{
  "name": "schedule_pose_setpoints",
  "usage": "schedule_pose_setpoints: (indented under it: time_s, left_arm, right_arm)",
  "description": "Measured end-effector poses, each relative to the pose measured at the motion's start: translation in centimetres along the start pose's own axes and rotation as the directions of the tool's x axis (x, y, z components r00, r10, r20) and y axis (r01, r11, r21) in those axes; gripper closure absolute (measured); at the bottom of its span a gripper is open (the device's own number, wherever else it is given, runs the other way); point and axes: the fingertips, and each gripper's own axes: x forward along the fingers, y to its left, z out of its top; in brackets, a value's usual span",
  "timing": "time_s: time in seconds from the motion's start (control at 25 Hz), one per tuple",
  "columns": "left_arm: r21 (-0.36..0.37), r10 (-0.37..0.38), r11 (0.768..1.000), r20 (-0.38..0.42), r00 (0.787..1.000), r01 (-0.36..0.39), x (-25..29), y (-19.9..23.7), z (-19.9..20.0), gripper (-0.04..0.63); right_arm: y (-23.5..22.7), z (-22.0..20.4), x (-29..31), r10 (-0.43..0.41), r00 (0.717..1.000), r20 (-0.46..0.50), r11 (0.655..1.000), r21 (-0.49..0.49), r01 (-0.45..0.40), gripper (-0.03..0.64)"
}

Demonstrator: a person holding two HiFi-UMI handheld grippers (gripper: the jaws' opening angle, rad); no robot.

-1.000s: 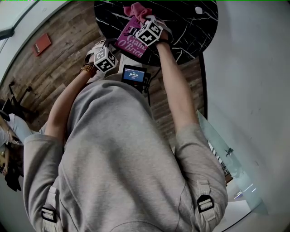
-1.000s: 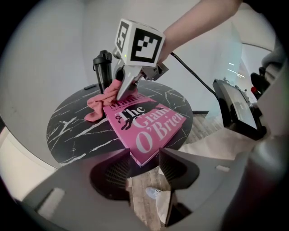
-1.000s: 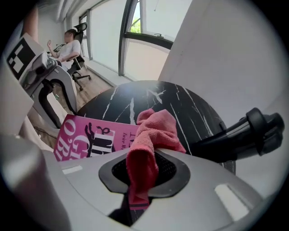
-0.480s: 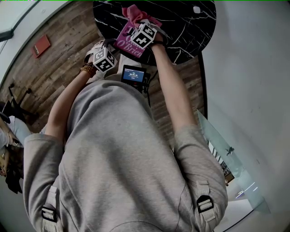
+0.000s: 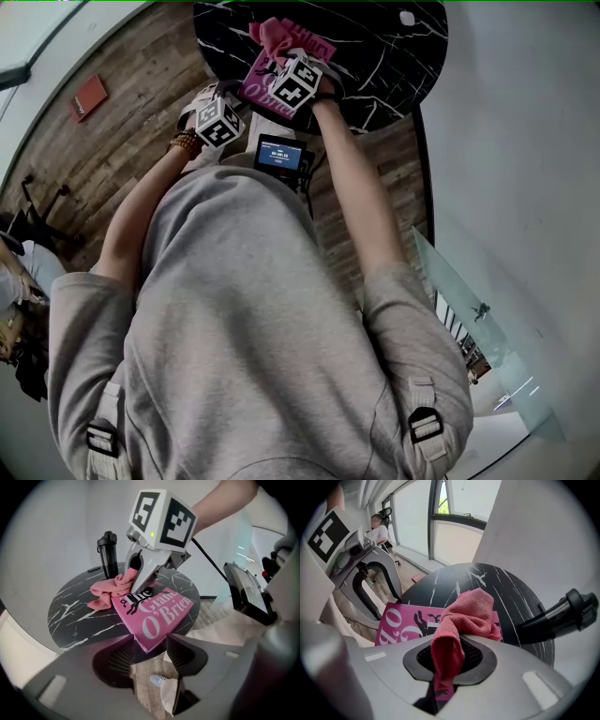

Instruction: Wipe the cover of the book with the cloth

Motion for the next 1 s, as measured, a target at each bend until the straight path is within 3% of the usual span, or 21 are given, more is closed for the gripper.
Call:
schedule_pose_setpoints:
  time_s: [0.28, 0.64, 1.0]
  left_arm:
    - [0.012, 0.007, 1.0, -0.001, 1.0, -0.007, 0.0, 0.0, -0.1, 0.376]
    - [0.02, 0.012, 1.0, -0.016, 1.0, -0.011, 0.0, -0.3, 0.0, 0.377]
    - [0.048, 0.011, 0.999, -0.022, 1.0, -0.01, 0.1, -0.1, 0.1, 0.377]
  right_arm:
    - [2.2, 0.1, -0.5, 0.065, 0.998, 0.012, 0.998, 0.013, -0.065, 0.543]
    - [6.1, 0.2, -1.2, 0.127, 0.992, 0.001, 0.991, -0.049, -0.127, 0.54]
    - [9.4, 0.6, -2.0, 0.259, 0.965, -0.025, 0.961, -0.089, -0.261, 0.54]
